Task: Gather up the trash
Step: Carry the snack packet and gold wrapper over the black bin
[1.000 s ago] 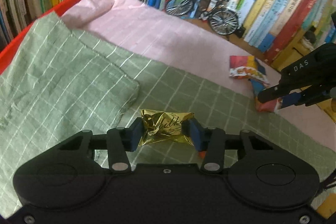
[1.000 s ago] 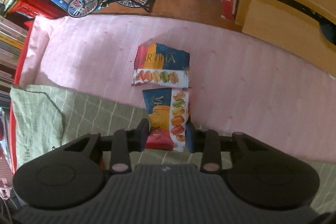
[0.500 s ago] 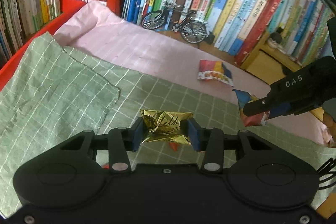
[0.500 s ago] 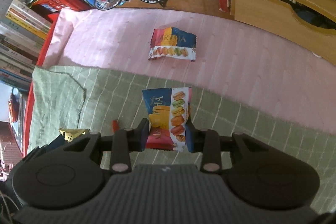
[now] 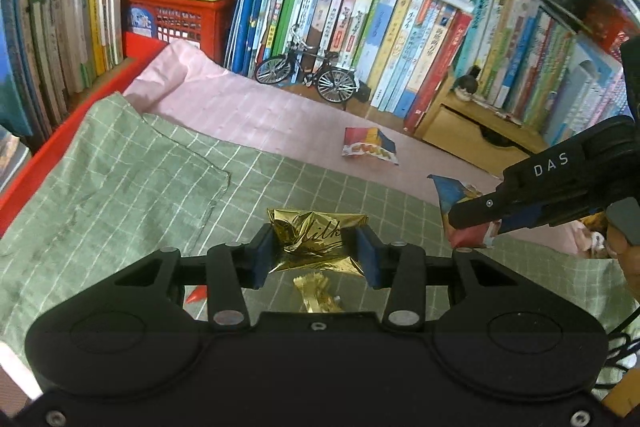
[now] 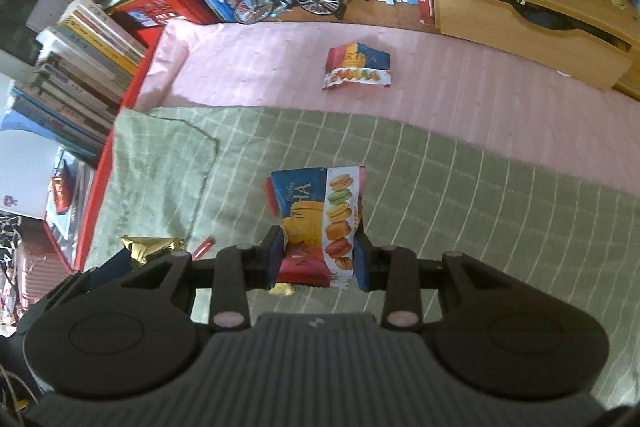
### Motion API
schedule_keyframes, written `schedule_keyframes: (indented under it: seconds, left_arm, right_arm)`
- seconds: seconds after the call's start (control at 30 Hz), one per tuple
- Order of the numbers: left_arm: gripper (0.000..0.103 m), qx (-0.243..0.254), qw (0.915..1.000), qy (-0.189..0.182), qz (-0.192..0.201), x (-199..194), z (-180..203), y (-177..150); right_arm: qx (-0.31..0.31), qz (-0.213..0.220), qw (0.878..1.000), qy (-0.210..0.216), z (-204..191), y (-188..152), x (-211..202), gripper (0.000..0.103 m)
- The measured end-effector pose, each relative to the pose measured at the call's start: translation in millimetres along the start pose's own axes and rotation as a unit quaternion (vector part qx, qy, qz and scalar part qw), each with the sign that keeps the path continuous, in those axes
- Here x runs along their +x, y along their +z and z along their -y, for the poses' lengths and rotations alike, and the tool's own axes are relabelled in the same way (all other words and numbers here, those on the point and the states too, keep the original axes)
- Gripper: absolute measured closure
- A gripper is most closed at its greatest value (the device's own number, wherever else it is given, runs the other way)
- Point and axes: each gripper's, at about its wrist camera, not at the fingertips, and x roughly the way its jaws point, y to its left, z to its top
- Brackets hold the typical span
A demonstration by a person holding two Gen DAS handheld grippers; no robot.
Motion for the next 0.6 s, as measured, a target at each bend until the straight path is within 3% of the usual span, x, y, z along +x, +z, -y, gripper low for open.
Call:
schedule_keyframes:
  seconds: [0.27, 0.6]
  left_arm:
    - [0.062, 0.001, 1.0, -0.003, 0.008, -55, -3, -20]
    - [0.062, 0.004, 1.0, -0.008, -0.003, -102, -20, -77]
  right_arm:
    - [-0.004, 0.025, 1.0, 0.003, -25, -44, -36, 0.062]
    - [-0.008, 0.016, 1.0, 0.007, -51, -114, -42, 0.062]
